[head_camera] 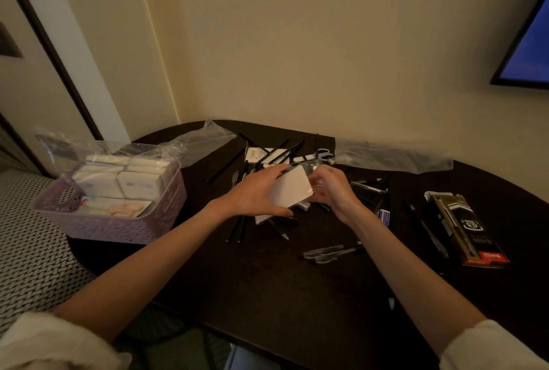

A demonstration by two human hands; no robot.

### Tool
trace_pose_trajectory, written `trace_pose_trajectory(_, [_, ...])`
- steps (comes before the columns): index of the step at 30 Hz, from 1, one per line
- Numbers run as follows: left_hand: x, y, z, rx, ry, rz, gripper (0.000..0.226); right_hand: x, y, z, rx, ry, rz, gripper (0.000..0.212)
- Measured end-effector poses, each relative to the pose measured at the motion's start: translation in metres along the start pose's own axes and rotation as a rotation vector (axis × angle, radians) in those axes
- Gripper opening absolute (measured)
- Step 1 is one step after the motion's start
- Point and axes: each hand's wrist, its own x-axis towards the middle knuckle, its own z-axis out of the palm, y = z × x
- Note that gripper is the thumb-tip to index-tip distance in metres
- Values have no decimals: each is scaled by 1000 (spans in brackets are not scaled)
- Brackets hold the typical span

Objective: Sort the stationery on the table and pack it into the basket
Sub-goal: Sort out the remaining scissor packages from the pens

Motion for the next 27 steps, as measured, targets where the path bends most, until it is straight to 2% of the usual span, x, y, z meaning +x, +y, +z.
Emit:
trace_pose_trajectory(3, [0, -11, 1, -3, 18, -44, 89, 10, 6, -1, 58, -25, 25, 19])
trace_pose_trajectory(6, [-5, -26, -3, -4, 55, -115, 90, 36, 7, -7, -38, 75, 6, 30])
trace_pose_trajectory(9, [-12, -36, -7, -7, 77, -155, 91, 70, 7, -15, -453, 133, -150, 18])
trace_pose_trajectory(13, [-18, -44, -10, -18, 115, -175, 89, 108, 5, -13, -1092, -11, -359, 21])
trace_pose_trajectory(16, [-20, -44, -11, -59, 163, -170, 87, 126, 7, -5, -1376, -86, -389, 15])
trace_pose_trajectory(20, [-23, -44, -9, -84, 222, -144, 87, 141, 9, -1, -1536, -120, -355, 16])
trace_pose_trajectory(22, [-24, -45, -7, -86, 242, -134, 87, 145, 11, 0, -1552, -129, -311, 21])
trace_pose_trajectory(27, [-25, -48, -6, -87, 248, -138, 86, 144, 12, 6, -1573, -130, -282, 18])
